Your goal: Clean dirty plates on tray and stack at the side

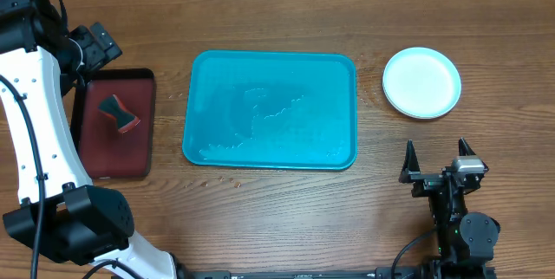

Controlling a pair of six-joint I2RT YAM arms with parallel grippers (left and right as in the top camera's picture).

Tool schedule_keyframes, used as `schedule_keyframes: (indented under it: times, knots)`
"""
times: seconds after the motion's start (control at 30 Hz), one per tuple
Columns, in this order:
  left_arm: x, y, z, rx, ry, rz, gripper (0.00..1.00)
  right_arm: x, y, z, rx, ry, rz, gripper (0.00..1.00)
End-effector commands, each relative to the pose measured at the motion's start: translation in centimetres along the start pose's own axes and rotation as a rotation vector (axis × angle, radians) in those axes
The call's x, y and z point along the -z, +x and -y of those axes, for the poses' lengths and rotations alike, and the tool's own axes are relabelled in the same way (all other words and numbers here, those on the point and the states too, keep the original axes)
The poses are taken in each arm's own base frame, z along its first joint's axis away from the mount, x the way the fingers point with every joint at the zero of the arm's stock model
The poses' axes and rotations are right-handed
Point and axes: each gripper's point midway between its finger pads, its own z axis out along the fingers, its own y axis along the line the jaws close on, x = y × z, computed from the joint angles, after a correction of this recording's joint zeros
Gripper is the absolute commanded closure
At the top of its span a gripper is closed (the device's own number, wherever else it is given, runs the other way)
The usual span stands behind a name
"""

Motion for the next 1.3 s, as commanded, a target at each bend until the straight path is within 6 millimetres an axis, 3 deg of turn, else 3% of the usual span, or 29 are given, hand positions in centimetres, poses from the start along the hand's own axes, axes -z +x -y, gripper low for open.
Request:
schedule_keyframes:
  times: [0.0, 0.2, 0.23, 0.3, 0.47, 0.57, 0.73, 0.83, 0.97, 1.13, 1.27]
  knots:
    - [-0.5, 0.6, -0.2, -0.005, -0.013, -0.031, 0.0, 0.0, 0.0, 0.2, 0.008, 0.007, 0.009, 0.0]
    - [2.1, 1.7, 0.0, 0.007, 0.01, -0.019, 0.0, 0.0, 0.0, 0.2, 0.008, 0.007, 0.009, 0.0]
    - [3.7, 1.9, 0.4, -0.009, 0.024, 0.016, 0.0, 0.0, 0.0, 0.2, 0.008, 0.006, 0.009, 0.0]
    - [5.1, 2.4, 0.2, -0.031, 0.023, 0.056, 0.0, 0.0, 0.0, 0.2, 0.008, 0.006, 0.009, 0.0]
    - [6.6, 4.8, -0.9, -0.032, 0.038, 0.134, 0.0, 0.0, 0.0, 0.2, 0.008, 0.007, 0.009, 0.0]
    - [6.4, 6.8, -0.5, -0.082, 0.115, 0.18, 0.0, 0.0, 0.0, 0.2, 0.008, 0.007, 0.009, 0.0]
    - [6.3, 11.6, 3.7, -0.448, 0.462, 0.354, 0.0, 0.0, 0.0, 0.2, 0.008, 0.007, 0.009, 0.0]
    - [6.6, 13.7, 4.8, -0.545, 0.573, 0.437, 0.0, 0.0, 0.0, 0.2, 0.008, 0.006, 0.009, 0.0]
    - [5.0, 15.9, 4.1, -0.551, 0.587, 0.465, 0.0, 0.0, 0.0, 0.2, 0.008, 0.006, 0.009, 0.0]
    - [2.3, 19.2, 3.2, -0.417, 0.632, 0.368, 0.0, 0.0, 0.0, 0.2, 0.008, 0.007, 0.009, 0.0]
    - [0.7, 20.2, 2.5, -0.423, 0.624, 0.423, 0.0, 0.0, 0.0, 0.2, 0.008, 0.006, 0.009, 0.0]
